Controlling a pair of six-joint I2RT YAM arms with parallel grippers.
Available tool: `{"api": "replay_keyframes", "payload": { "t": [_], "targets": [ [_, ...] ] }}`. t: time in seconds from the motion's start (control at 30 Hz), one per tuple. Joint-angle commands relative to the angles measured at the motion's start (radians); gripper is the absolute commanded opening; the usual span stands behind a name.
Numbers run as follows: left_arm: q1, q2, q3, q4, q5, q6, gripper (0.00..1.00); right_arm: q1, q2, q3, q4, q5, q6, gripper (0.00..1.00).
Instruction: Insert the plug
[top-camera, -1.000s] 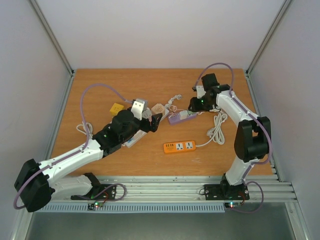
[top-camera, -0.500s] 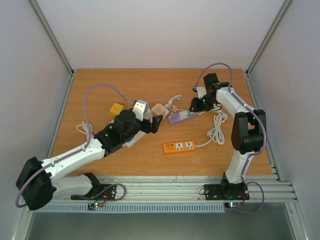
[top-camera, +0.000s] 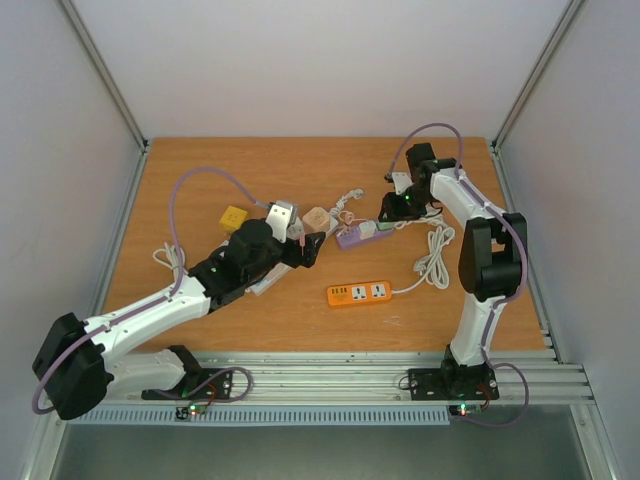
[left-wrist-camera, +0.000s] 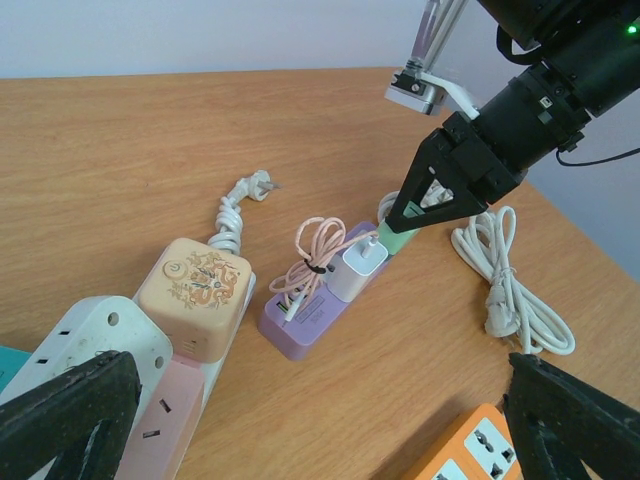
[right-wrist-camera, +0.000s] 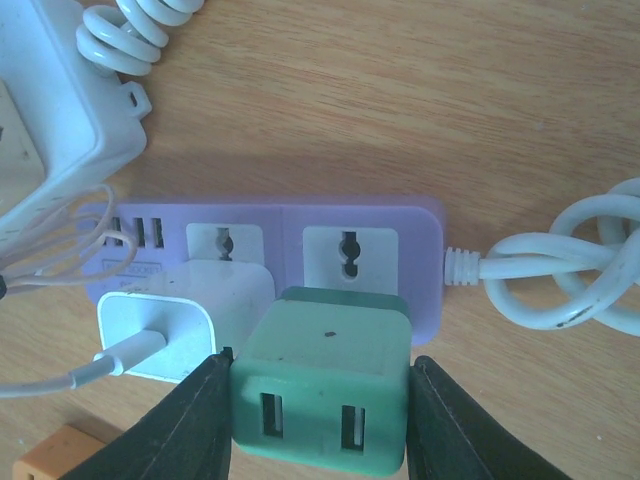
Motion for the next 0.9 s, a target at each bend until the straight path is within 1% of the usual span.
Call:
{"api": "replay_keyframes", "payload": {
  "t": [0.0, 0.33, 0.53, 0.87],
  "targets": [
    [0.004, -0.007, 0.013, 0.019, -0.004, -0.001, 0.99, -0.003, 0.037, 0.051, -0.076, -0.010, -0.024, 0.34],
    [0.003, -0.002, 0.012, 0.021, -0.006, 0.001, 0.99, -0.003, 0.103, 0.089, -0.116, 0.001, -0.006, 0.38],
    [0.005, 0.002, 0.014, 0.020, -0.005, 0.001, 0.99, 0.002, 0.118, 0.082, -0.118, 0.026, 0.008, 0.45],
    [0.006, 0.013, 0.018, 0.018, -0.005, -0.001, 0.99, 0.048, 0.165, 0.063, -0.106, 0.154, 0.006, 0.46]
  ]
}}
